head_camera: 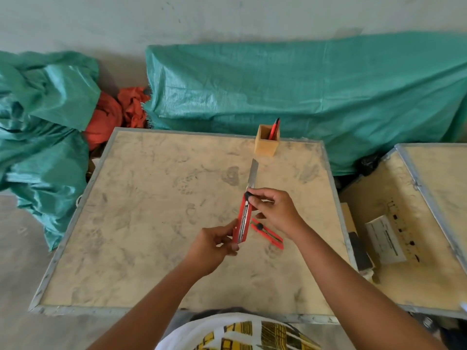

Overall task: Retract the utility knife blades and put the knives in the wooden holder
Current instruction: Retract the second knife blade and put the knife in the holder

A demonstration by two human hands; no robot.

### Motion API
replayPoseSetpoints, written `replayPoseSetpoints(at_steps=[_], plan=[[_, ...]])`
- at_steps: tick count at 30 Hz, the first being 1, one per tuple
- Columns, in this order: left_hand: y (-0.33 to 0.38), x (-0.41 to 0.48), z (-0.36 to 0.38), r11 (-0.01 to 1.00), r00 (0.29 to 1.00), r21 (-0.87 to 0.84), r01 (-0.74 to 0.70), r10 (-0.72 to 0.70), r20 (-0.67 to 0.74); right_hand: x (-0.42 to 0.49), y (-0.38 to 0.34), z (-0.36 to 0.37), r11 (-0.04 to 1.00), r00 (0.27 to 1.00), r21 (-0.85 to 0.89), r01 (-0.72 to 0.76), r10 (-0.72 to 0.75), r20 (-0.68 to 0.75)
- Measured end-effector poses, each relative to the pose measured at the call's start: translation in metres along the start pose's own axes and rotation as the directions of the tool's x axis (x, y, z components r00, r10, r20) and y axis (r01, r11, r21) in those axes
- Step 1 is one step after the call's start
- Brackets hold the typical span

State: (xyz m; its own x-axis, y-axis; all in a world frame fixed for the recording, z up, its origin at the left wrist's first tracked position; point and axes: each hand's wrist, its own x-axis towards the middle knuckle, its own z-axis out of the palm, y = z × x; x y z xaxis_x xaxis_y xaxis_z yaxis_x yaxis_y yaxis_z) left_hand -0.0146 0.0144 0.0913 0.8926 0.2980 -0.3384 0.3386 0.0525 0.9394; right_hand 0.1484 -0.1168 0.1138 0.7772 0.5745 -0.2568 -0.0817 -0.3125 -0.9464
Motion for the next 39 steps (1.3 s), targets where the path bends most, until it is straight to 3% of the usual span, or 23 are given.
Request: replayPoseSetpoints(at_steps=[10,15,22,39], plan=[[0.011,-0.011,0.073,0.991,0.997,-0.131,-0.009,-0.001,-0.079,-0.001,0.001,-0.073,0.994,0.982,-0.082,0.070,-0.054,0.179],[0.022,-0.012,0.094,0.976,0.989,-0.216,-0.039,0.007,-0.150,-0.003,0.002,-0.082,0.967,0.937,-0.190,0.171,-0.101,0.333],[0.028,-0.012,0.087,0.974,0.991,-0.217,-0.058,0.029,-0.132,-0.005,-0.012,-0.086,0.928,0.918,-0.268,0.259,-0.150,0.367],[0.040,-0.013,0.010,0.985,0.994,-0.134,-0.106,0.101,-0.043,-0.031,-0.041,-0.025,0.906,0.939,-0.356,0.228,-0.109,0.326]])
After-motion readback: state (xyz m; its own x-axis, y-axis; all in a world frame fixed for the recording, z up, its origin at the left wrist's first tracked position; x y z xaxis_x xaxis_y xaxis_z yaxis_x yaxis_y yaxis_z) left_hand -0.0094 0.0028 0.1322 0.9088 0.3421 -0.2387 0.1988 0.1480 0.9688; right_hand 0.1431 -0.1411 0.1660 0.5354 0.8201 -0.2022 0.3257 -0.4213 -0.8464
